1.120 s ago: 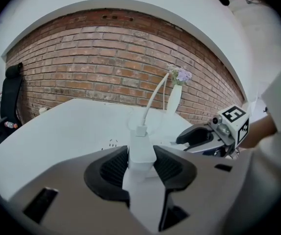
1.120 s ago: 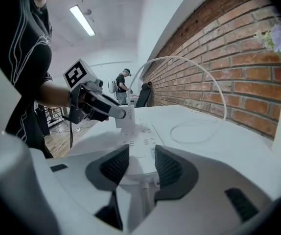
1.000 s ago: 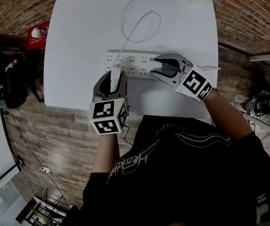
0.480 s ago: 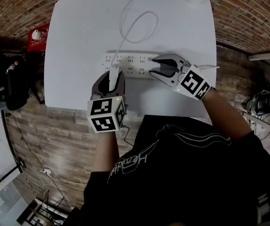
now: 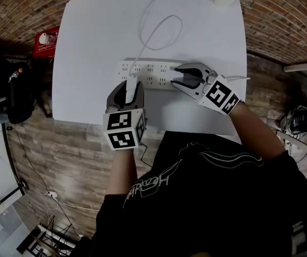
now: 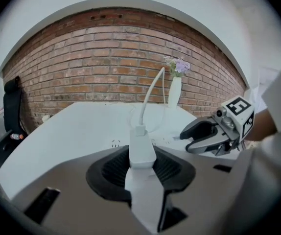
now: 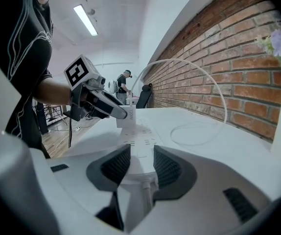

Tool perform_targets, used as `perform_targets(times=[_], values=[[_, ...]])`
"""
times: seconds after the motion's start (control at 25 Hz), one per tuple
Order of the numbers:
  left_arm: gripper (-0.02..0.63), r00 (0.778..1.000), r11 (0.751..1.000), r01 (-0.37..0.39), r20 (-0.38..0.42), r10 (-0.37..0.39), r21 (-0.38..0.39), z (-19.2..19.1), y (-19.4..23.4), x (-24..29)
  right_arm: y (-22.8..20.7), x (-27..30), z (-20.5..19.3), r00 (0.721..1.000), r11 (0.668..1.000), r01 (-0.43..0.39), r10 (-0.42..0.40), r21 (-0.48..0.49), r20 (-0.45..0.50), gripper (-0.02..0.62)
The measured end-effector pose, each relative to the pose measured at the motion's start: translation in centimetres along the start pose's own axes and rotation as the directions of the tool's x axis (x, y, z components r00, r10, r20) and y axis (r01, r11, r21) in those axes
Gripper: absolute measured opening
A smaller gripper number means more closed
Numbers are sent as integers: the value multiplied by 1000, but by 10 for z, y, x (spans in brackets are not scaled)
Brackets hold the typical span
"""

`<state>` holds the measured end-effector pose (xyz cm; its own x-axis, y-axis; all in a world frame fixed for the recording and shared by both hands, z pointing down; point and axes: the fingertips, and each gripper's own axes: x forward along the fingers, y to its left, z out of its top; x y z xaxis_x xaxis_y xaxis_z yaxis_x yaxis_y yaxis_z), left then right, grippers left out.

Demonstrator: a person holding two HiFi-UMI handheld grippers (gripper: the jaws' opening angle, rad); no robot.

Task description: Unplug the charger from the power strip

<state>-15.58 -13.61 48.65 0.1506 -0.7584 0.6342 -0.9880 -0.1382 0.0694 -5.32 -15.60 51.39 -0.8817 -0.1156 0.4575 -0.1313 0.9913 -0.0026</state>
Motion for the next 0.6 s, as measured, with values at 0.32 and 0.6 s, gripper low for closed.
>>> perform_targets(times=[0.32, 0.6], values=[[138, 998, 992, -60, 11, 60, 111, 3, -1, -3, 0, 0, 0, 1000, 1000, 5, -5, -2, 3, 129], [137, 1000, 1000, 1, 17, 0, -24, 3, 1, -1, 0, 0, -1, 1000, 1000, -1, 1, 0, 1, 129]])
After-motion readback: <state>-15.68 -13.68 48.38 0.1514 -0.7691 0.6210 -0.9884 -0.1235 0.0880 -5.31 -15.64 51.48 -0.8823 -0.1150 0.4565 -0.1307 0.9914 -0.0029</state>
